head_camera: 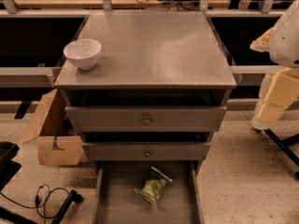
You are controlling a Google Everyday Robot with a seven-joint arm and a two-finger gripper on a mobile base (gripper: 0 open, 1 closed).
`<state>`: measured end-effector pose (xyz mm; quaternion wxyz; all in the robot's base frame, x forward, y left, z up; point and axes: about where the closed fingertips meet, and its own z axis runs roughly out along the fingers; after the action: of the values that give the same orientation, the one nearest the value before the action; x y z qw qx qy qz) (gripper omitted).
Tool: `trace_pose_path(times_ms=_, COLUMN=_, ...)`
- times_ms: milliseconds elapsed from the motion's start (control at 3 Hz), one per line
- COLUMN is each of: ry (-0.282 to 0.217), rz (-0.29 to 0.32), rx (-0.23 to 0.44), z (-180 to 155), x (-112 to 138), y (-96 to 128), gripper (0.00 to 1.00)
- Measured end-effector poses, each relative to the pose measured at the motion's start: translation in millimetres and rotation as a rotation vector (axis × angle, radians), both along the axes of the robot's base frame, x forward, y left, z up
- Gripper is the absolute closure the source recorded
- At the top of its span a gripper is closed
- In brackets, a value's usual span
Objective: Pick green jalapeno chip bag from bottom drawer and place on counter
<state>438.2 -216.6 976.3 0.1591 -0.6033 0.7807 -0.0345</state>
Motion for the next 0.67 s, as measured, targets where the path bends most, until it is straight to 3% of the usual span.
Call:
trace_pose_path(times_ms=333, ry=0.0, rz=0.0, rx=0.0, z=0.0, x=0.0, y=0.0, gripper=0.0)
trace_pose_path(times_ms=667, ry=-0.032, rz=0.026, rx=-0.015, z=-41.0, x=4.6, y=12.4, gripper=0.0)
